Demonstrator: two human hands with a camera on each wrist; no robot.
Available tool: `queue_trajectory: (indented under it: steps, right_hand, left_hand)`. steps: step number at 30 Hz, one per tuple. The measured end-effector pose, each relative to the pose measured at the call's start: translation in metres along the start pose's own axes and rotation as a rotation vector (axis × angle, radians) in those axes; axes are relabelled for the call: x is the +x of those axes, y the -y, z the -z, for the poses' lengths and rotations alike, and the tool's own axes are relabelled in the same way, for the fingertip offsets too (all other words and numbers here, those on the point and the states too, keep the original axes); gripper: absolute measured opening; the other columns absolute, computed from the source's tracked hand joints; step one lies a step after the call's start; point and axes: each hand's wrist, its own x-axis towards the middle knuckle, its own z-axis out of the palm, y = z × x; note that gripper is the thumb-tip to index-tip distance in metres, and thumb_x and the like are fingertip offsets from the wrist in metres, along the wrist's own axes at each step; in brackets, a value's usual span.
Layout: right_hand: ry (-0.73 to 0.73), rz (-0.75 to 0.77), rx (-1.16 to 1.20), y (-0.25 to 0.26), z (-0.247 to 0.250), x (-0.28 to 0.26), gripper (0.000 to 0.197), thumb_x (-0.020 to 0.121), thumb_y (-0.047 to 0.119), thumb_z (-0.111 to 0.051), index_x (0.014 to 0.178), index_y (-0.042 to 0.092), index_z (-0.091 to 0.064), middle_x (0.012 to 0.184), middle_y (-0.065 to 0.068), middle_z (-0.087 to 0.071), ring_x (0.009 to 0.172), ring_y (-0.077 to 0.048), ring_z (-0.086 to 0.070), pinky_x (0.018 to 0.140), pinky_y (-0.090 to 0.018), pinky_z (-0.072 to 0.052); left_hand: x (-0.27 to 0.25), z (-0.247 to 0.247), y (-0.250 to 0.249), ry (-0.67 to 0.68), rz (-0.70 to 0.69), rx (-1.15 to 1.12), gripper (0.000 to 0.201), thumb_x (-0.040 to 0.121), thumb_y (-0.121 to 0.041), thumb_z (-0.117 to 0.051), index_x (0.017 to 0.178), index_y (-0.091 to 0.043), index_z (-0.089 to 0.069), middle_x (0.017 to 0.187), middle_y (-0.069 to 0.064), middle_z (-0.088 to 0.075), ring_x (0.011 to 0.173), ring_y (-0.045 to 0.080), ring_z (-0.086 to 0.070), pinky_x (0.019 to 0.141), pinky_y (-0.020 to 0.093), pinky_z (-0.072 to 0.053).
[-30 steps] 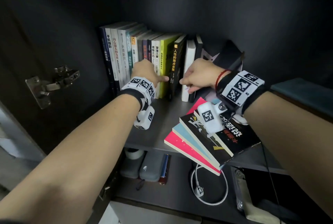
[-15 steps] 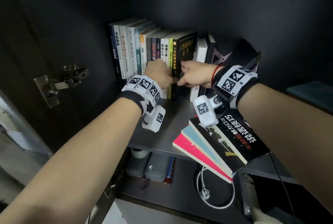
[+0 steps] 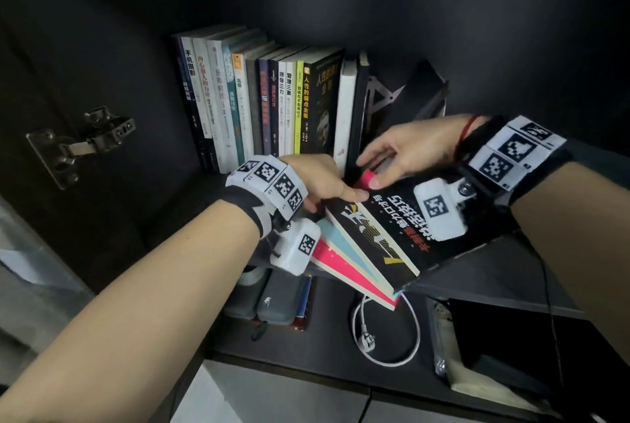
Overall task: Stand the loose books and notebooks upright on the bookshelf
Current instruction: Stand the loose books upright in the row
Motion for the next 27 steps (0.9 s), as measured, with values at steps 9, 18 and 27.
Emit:
queue_trajectory:
  steps: [9, 18, 27]
  right_hand:
    - [0.043, -0.144, -0.291, -0.080, -0.051, -0.067, 0.157, 0.037, 0.072, -0.089, 0.162, 0.048, 0.004, 0.175, 0.001, -0.004, 0.160, -0.025, -0.013, 0.129, -0.042, -0.016]
    - [-0.338, 0.251, -0.304, -0.074, -0.081, -0.078, 0.088, 0.070, 0.046, -0.086, 0.148, 0.051, -0.046, 0.149, 0.007, -0.061, 0.134, -0.021, -0.058, 0.113, -0.044, -0.044]
    - [-0.818, 0.389, -0.132, -0.056, -0.064, -0.087, 0.046, 0.085, 0.021, -0.074, 0.130, 0.023, -0.068, 0.092, -0.010, -0.078, 0.081, -0.031, -0.071, 0.082, -0.034, -0.056]
  left_hand:
    - [-0.047, -0.039, -0.019, -0.153, 0.025, 0.149, 0.051, 0.100, -0.066, -0.042, 0.108, -0.025, -0.072, 0.122, 0.018, -0.066, 0.116, 0.034, -0.064, 0.099, 0.038, -0.051]
    - [-0.058, -0.067, -0.012, -0.400, 0.122, -0.207, 0.093, 0.082, -0.087, -0.044, 0.125, -0.007, -0.067, 0.123, 0.009, -0.068, 0.112, 0.029, -0.064, 0.100, 0.040, -0.052]
    - [-0.076, -0.037, -0.018, -0.624, 0.026, -0.743, 0.072, 0.084, -0.077, -0.058, 0.115, -0.011, -0.061, 0.107, 0.004, -0.073, 0.093, 0.021, -0.075, 0.093, 0.040, -0.059]
